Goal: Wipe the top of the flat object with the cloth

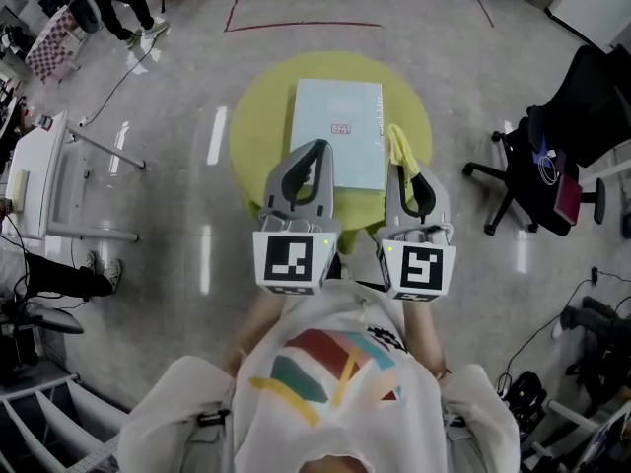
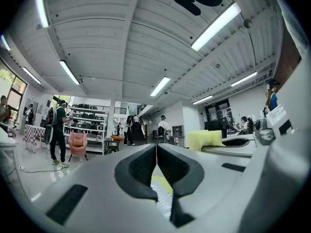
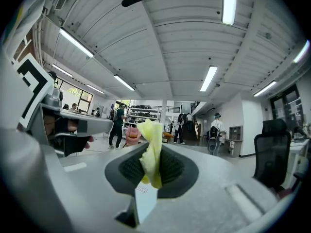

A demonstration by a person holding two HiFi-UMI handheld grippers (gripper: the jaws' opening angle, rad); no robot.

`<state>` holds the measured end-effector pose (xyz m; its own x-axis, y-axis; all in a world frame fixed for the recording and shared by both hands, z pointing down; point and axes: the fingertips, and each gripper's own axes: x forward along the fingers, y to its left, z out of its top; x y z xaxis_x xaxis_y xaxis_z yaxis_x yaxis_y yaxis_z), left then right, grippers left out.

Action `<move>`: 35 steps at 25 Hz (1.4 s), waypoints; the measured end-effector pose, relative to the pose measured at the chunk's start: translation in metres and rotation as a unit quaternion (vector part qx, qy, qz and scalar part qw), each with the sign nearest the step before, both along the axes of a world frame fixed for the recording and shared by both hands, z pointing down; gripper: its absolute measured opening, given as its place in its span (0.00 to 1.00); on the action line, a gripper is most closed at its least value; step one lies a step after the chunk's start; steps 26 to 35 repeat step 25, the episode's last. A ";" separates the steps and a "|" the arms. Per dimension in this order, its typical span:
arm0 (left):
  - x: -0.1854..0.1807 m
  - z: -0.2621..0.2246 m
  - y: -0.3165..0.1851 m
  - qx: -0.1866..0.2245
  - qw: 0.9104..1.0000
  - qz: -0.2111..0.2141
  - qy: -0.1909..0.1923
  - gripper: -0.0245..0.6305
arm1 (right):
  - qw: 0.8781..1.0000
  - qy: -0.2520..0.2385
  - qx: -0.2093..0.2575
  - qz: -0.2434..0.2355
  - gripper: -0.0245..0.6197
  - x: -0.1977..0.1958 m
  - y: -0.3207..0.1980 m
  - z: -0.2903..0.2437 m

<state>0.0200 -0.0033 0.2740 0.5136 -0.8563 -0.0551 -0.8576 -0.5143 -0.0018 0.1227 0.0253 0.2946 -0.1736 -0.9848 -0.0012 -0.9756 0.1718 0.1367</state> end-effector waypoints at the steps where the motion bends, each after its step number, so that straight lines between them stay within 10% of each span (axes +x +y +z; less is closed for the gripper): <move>1: 0.000 -0.002 0.001 0.004 1.000 0.000 0.001 0.06 | 1.000 0.000 -0.003 0.003 0.08 0.002 0.001 0.002; 35: -0.008 -0.012 0.004 0.034 0.999 -0.010 -0.024 0.06 | 1.000 0.005 -0.011 0.001 0.08 -0.007 0.002 0.010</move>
